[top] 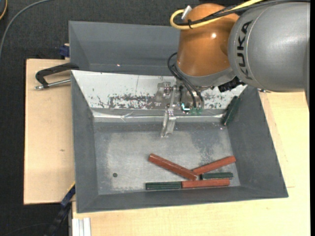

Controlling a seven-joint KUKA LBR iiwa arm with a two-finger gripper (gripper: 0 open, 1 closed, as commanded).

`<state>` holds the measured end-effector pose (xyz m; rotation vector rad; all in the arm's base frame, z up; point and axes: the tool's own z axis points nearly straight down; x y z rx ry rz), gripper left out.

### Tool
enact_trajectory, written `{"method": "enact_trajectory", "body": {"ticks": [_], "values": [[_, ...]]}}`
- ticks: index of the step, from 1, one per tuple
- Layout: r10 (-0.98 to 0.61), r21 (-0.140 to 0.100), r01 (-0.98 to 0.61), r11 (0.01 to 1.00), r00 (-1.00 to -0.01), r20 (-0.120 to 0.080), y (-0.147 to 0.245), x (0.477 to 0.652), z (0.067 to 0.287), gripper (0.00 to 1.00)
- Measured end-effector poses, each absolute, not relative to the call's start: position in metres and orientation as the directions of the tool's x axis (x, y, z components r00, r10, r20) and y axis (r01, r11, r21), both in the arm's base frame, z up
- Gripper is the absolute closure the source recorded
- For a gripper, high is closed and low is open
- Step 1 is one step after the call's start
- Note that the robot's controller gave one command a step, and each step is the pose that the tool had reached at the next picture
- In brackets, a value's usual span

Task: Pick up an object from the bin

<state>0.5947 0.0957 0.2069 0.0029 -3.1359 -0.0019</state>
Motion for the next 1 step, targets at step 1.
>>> {"method": "enact_trajectory", "body": {"ticks": [1], "values": [[-0.101, 0.002, -0.101, 0.995, -0.995, 0.006, 0.1138, 0.5939, 0.0669, 0.0]]}}
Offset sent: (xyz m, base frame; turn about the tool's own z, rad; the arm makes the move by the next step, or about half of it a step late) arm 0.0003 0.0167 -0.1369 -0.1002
